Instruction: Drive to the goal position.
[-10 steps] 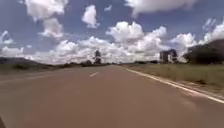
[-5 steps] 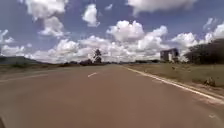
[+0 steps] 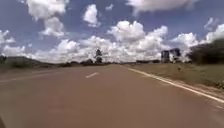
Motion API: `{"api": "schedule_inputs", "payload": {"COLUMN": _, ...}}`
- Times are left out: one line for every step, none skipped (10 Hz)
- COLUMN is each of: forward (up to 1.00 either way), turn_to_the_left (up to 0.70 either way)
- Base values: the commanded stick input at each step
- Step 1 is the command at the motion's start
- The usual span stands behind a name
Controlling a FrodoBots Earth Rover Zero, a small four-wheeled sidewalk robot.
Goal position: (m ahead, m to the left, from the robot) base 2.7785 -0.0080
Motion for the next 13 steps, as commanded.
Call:
{"api": "schedule_inputs", "payload": {"forward": 1.00, "turn_to_the_left": 0.00}}
{"api": "schedule_inputs", "payload": {"forward": 1.00, "turn_to_the_left": -0.10}}
{"api": "schedule_inputs", "payload": {"forward": 1.00, "turn_to_the_left": -0.30}}
{"api": "schedule_inputs", "payload": {"forward": 1.00, "turn_to_the_left": -0.40}}
{"api": "schedule_inputs", "payload": {"forward": 1.00, "turn_to_the_left": -0.35}}
{"api": "schedule_inputs", "payload": {"forward": 1.00, "turn_to_the_left": -0.27}}
{"api": "schedule_inputs", "payload": {"forward": 1.00, "turn_to_the_left": -0.18}}
{"api": "schedule_inputs", "payload": {"forward": 1.00, "turn_to_the_left": -0.08}}
{"api": "schedule_inputs", "payload": {"forward": 1.00, "turn_to_the_left": -0.01}}
{"api": "schedule_inputs", "payload": {"forward": 1.00, "turn_to_the_left": 0.00}}
{"api": "schedule_inputs", "payload": {"forward": 1.00, "turn_to_the_left": 0.00}}
{"api": "schedule_inputs", "payload": {"forward": 1.00, "turn_to_the_left": 0.00}}
{"api": "schedule_inputs", "payload": {"forward": 1.00, "turn_to_the_left": 0.00}}
